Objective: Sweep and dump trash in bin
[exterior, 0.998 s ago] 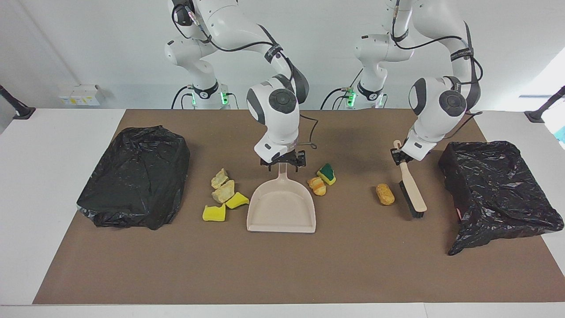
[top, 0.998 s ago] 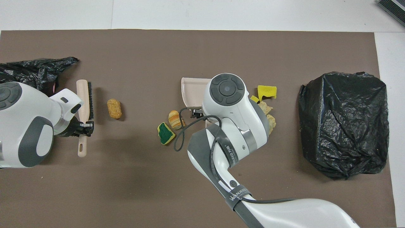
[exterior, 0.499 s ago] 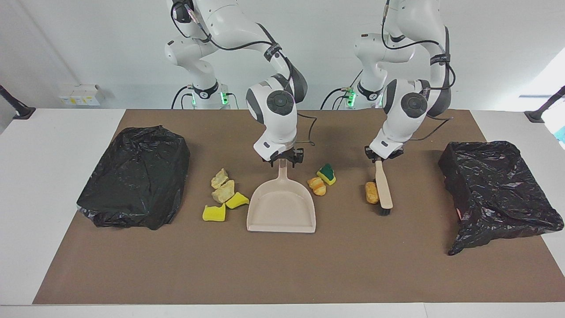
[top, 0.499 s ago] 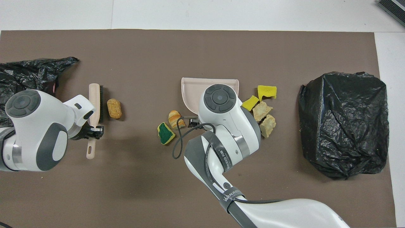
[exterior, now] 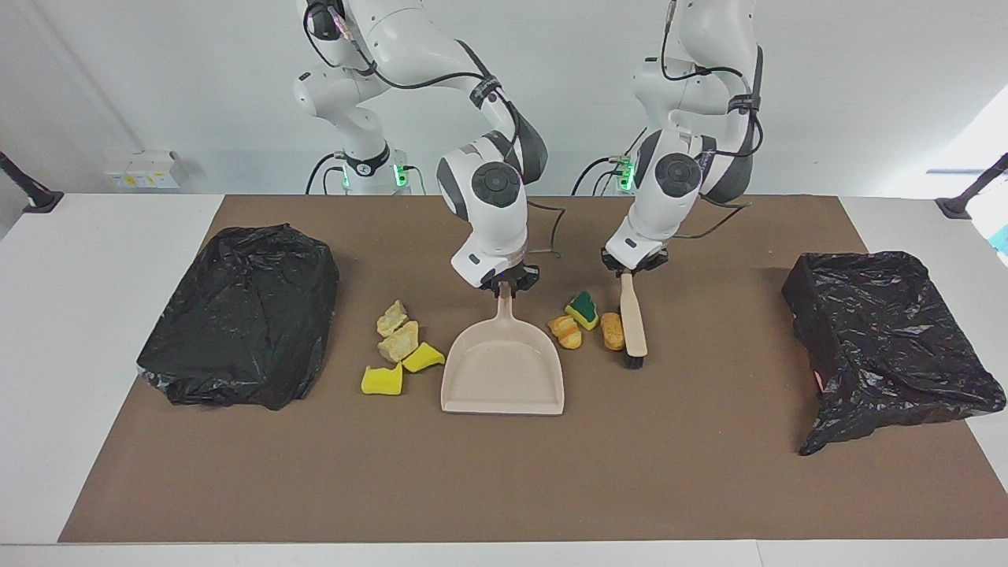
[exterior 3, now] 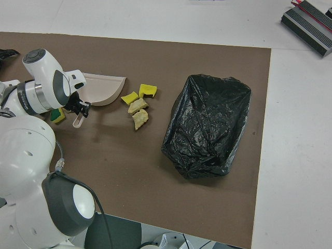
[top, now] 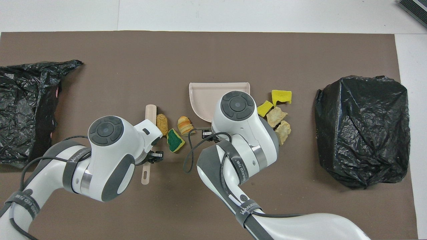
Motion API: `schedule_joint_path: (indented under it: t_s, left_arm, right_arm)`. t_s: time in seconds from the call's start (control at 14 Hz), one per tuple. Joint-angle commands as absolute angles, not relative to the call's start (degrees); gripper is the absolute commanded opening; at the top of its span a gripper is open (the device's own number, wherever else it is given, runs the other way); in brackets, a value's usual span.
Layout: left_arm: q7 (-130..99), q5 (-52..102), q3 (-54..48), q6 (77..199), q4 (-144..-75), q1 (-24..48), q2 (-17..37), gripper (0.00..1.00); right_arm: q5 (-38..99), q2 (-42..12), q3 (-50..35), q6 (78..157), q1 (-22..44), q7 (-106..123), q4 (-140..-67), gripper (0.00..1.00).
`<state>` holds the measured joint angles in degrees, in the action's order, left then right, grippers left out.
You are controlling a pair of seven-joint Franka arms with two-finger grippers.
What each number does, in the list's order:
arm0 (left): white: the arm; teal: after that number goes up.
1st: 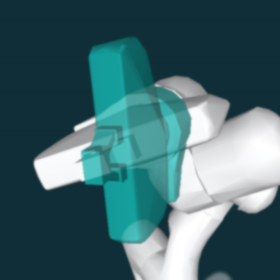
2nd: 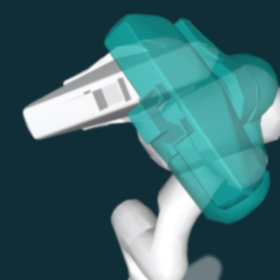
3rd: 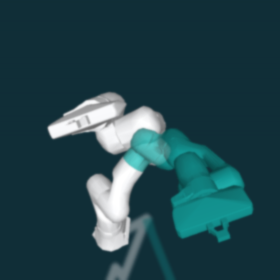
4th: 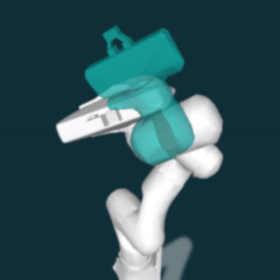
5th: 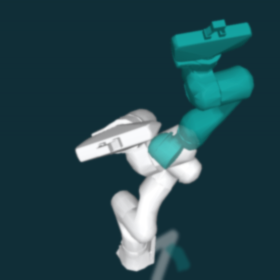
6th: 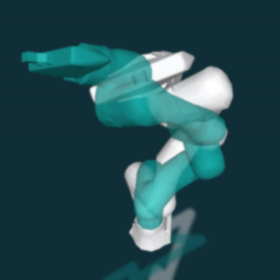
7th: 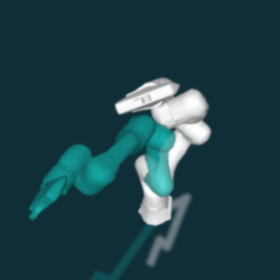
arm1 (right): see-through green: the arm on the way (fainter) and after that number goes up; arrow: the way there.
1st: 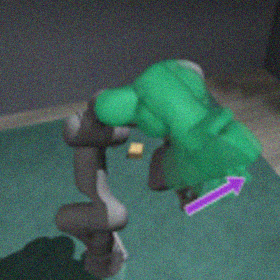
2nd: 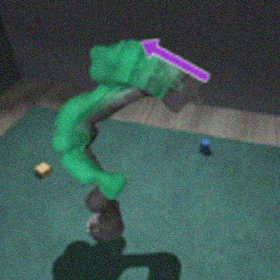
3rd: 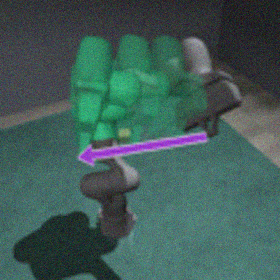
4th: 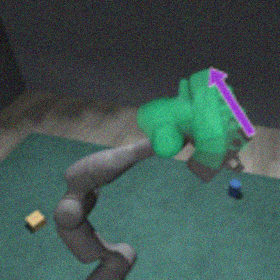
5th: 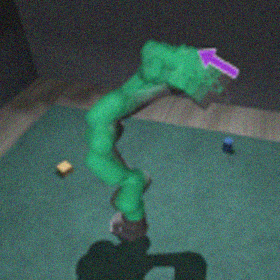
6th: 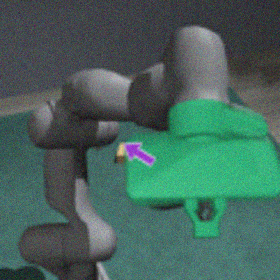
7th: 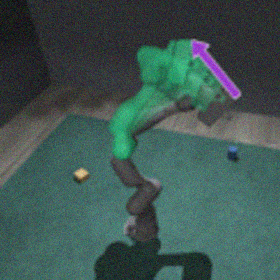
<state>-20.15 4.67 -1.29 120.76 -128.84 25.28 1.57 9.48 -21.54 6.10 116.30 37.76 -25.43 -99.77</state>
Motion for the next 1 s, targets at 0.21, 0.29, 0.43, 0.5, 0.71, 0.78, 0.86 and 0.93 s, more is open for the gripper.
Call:
schedule_joint_path:
  t_s: [0.21,0.29,0.43,0.5,0.71,0.78,0.86,0.93]
  left_arm:
    - [-22.9,5.2,-0.1,119.3,-128.2,20.5,0.7,0.00]
    - [-22.6,5.2,-0.1,119.0,-128.1,19.9,0.8,0.00]
    - [-22.4,5.2,-0.1,119.6,-128.2,19.3,0.8,0.00]
    - [-22.3,5.2,-0.1,119.6,-128.6,19.1,0.7,0.00]
    - [-22.2,5.2,-0.1,119.6,-128.7,19.2,0.6,0.00]
    - [-22.2,5.2,-0.1,119.6,-128.7,19.4,0.6,0.00]
    - [-22.1,5.2,-0.1,119.6,-128.7,19.8,0.6,0.00]
    - [-22.1,5.2,-0.1,119.6,-128.8,19.9,0.5,0.00]
  right_arm:
    - [9.8,-15.9,6.4,113.1,32.0,0.0,-101.0,0.00]
    - [9.0,-15.4,6.4,111.3,31.1,6.2,-101.2,0.00]
    - [6.3,-14.0,6.4,109.3,30.1,18.9,-102.4,0.00]
    - [3.5,-13.0,6.4,109.3,30.8,22.1,-104.0,0.00]
    - [-5.0,-11.3,6.3,109.8,30.9,36.9,-107.4,0.00]
    - [-5.0,-10.9,6.4,110.6,30.1,41.9,-108.5,0.00]
    - [-5.0,-10.8,6.3,112.2,29.5,44.4,-109.3,0.00]
    - [-5.0,-10.7,6.3,112.8,29.4,46.4,-109.8,0.00]
